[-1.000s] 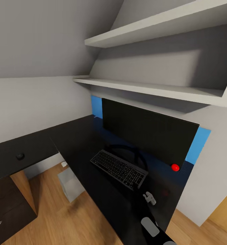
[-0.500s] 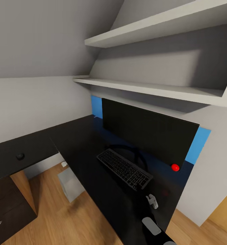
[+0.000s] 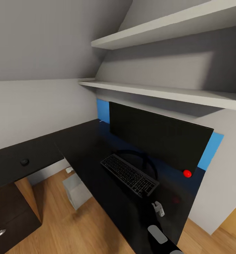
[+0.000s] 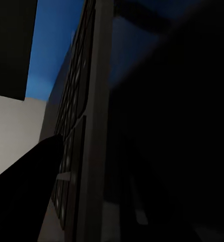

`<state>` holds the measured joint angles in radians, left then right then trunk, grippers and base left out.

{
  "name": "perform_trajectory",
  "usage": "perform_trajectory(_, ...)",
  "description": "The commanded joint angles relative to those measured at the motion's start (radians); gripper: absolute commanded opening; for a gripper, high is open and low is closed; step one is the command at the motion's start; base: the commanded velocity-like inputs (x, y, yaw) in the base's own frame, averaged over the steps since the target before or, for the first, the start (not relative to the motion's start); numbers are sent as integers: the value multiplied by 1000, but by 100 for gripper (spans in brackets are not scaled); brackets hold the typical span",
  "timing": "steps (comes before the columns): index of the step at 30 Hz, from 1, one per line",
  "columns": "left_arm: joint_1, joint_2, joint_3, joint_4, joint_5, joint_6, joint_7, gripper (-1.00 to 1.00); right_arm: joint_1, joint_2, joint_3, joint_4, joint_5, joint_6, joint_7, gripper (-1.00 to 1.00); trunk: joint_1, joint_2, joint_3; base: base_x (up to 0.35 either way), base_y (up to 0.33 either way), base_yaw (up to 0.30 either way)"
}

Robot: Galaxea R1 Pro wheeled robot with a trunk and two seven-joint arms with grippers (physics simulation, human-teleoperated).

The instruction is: In the bedroom, organize the workspace by keeping the computer under the desk, ensuring the monitor is on the desk, placing the keyboard on the desk next to the monitor, placing the mouse on the desk next to the keyboard, moving the folder from the swivel chair onto the desk next to the mouse, stacking the notebook on top of the folder with the pen on top of the notebook, and positioning the swivel chair next to the desk.

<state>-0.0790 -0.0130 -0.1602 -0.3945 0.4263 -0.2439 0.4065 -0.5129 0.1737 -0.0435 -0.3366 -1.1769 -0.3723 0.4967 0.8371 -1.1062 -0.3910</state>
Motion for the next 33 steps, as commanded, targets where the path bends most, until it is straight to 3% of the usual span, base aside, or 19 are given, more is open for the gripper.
perform_trajectory(1,-1,1,-9,0,9,-5,6,100,-1,1,-4,1,-6,1,9,-100,0,-1,-1,0,41,0)
perform_trajectory(33,-1,1,-9,0,9,-3,6,100,-1,1,-4,1,-6,2,10,-100,0,-1,-1,26,39,0)
